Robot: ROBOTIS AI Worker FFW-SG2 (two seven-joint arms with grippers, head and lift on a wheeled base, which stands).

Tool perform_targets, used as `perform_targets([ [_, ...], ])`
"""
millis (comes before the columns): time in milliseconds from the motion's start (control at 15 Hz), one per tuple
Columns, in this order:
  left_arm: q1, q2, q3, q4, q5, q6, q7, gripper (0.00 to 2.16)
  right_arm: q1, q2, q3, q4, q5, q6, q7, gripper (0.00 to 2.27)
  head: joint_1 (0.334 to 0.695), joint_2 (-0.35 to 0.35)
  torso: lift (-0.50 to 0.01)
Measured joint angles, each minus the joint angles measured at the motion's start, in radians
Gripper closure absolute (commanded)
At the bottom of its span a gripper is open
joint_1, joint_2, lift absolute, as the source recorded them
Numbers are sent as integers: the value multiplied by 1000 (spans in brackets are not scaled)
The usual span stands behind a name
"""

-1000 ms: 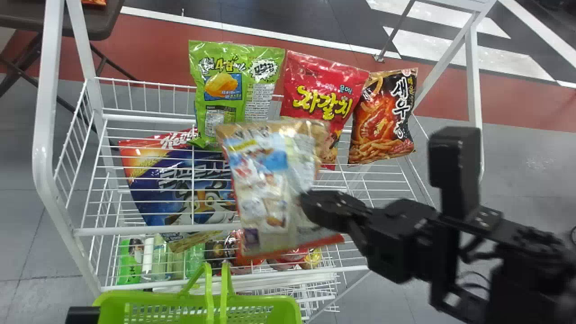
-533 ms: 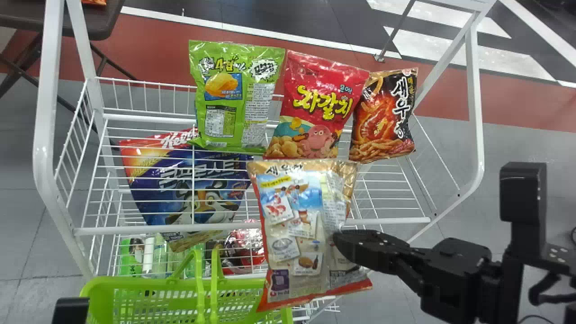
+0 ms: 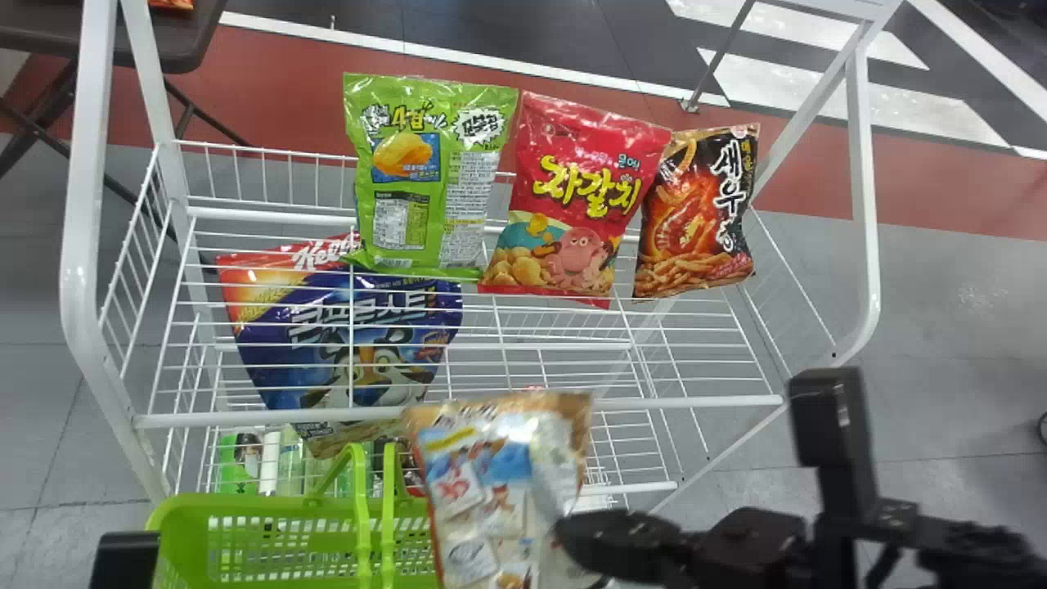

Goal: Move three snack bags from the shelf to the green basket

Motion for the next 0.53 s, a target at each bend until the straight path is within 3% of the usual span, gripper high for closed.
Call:
perform_targets([
  [267,0,0,-3,-7,1,0,-2,1754,9,-10,174,99,89,0,-25,2196,695,-350,-43],
  [533,2,0,-7,-14,1,0,-5,1754,0,-16,271,211,124,0,-30,2192,695,-350,-43],
])
